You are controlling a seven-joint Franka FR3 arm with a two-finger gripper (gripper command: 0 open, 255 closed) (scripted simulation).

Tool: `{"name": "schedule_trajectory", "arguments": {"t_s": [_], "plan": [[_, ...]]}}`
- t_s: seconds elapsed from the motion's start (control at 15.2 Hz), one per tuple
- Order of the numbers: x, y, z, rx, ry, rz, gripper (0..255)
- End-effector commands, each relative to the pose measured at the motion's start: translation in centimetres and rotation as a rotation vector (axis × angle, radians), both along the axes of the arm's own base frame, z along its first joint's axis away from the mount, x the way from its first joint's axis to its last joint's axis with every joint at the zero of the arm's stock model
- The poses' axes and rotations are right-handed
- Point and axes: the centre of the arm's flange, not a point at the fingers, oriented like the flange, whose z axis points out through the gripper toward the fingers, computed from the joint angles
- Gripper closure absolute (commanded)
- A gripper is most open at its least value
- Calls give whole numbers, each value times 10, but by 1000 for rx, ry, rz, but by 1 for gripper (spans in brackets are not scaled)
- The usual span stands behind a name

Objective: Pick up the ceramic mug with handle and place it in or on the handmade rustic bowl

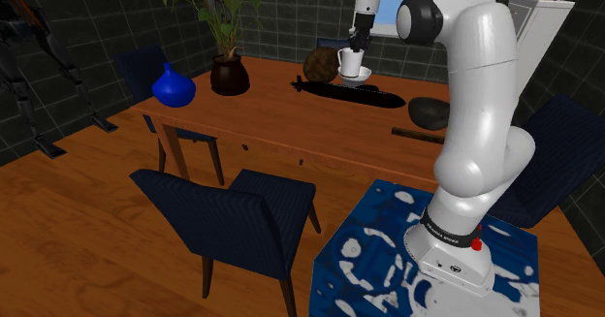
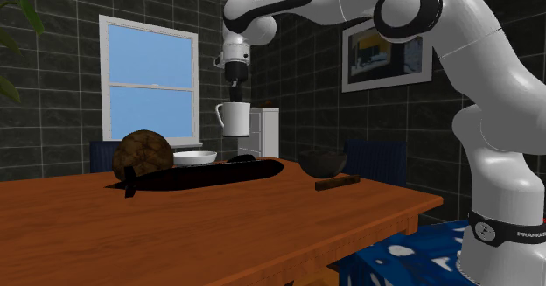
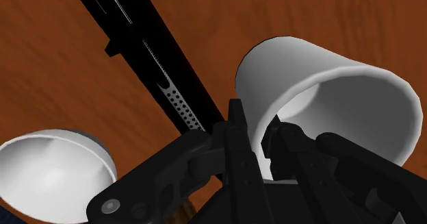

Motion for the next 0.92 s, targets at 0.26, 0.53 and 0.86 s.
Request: {"name": "schedule_trajectory", "arguments": {"t_s": [0.26, 0.53, 0.86], "plan": [[-76, -23, 4, 0, -1, 1, 255], [-127, -38, 7, 0, -1, 1, 255], [-190, -57, 11, 0, -1, 1, 255]]}}
